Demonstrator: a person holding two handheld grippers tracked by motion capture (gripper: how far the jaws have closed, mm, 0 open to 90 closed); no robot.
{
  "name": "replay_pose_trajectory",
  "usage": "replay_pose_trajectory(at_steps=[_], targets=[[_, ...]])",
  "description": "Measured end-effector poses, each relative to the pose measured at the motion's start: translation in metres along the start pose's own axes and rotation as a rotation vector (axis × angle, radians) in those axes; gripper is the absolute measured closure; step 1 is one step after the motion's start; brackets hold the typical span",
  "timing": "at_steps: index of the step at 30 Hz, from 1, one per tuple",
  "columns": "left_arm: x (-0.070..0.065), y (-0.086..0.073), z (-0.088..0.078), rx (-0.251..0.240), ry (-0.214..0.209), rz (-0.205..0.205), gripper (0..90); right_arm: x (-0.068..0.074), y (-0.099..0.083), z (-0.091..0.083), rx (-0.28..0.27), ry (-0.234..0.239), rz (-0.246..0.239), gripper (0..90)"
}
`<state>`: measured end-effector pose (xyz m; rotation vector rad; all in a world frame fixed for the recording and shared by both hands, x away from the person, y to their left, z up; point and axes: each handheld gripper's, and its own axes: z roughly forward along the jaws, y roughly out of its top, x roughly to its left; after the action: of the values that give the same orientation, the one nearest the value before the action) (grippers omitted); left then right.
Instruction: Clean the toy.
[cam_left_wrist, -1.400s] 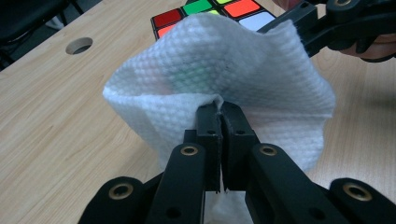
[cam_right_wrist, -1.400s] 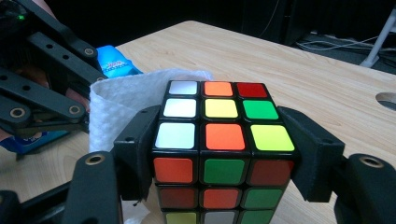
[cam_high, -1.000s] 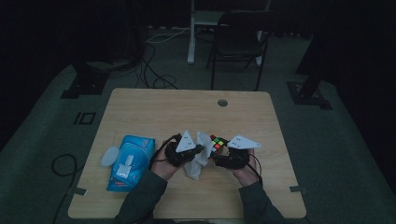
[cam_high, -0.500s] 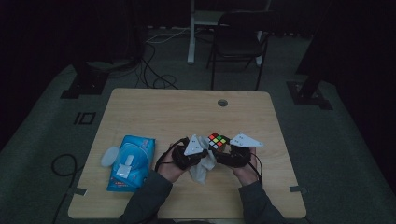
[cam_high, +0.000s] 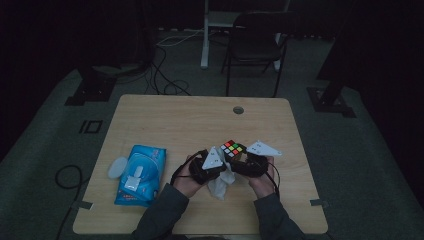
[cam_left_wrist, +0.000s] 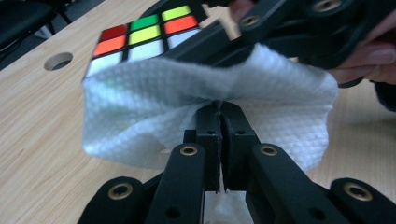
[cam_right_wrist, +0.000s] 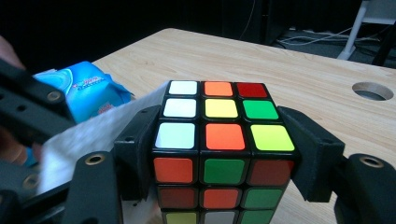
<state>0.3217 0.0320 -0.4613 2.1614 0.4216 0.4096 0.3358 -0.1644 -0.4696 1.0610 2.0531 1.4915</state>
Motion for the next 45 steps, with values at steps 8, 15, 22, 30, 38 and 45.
replay_pose_trajectory(at_steps=[8, 15, 22, 30, 38, 45], targets=[[-0.003, 0.002, 0.005, -0.019, -0.023, -0.007, 88.1, -0.002, 0.001, 0.000, -0.002, -0.006, 0.023, 34.2], [-0.008, 0.005, 0.013, -0.030, -0.051, 0.000, 88.1, -0.001, 0.002, 0.000, -0.005, 0.000, 0.035, 34.1], [-0.010, 0.004, 0.021, -0.050, -0.053, -0.011, 88.1, 0.002, 0.002, 0.000, -0.005, 0.006, 0.033, 34.2], [-0.015, 0.003, 0.025, -0.100, -0.006, -0.032, 88.0, 0.001, 0.000, 0.000, -0.010, 0.015, 0.063, 34.2], [-0.020, -0.001, 0.030, -0.146, 0.046, -0.060, 88.0, 0.002, 0.001, 0.000, -0.013, 0.017, 0.069, 34.2], [-0.022, 0.000, 0.032, -0.161, 0.066, -0.068, 87.9, 0.001, 0.000, 0.000, -0.016, 0.021, 0.091, 34.2]])
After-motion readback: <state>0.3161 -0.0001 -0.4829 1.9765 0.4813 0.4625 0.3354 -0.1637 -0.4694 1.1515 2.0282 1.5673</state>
